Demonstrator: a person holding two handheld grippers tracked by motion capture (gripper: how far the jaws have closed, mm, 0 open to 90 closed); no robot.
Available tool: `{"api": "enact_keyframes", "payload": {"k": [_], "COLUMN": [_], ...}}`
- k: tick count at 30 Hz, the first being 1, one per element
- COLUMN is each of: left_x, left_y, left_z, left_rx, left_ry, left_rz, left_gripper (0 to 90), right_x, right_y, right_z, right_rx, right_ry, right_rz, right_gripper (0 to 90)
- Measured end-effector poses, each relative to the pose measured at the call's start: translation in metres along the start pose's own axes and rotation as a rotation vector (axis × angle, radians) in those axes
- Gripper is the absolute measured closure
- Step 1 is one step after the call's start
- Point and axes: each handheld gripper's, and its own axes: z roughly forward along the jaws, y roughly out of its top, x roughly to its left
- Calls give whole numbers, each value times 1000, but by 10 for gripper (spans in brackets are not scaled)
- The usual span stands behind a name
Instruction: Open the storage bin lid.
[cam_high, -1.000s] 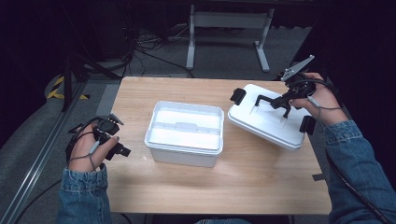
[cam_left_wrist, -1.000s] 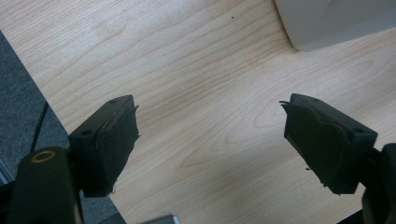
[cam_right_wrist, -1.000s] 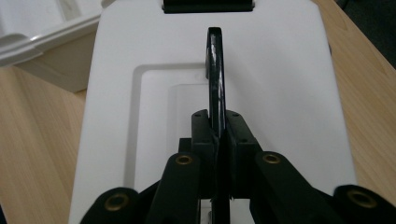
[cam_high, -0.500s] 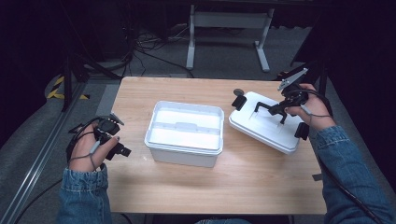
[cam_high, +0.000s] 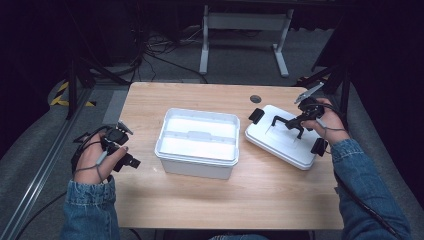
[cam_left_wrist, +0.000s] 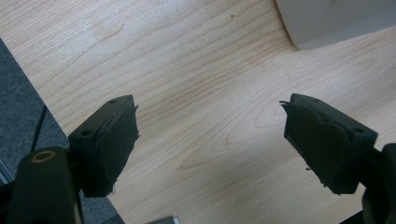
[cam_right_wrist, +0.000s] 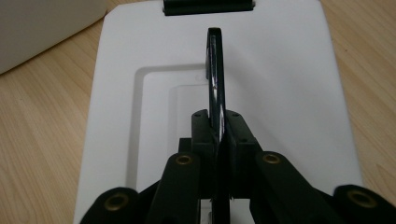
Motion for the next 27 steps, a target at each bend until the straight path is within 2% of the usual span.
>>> {"api": "enact_keyframes", "payload": {"k": [16,27], "left_x": [1,1], "left_y": [-1,-1], "left_z": [-1,-1], "left_rx": [-3,-2], "left_ry": [1,3], "left_rz": [-5,-3], "left_gripper": [183,183], "right_x": [-5,-9], "right_y": [-11,-17], "right_z": [21,29], "right_rx": [-9,-8], "right_ry": [23,37], "right_rz": [18,48], "right_gripper": [844,843]}}
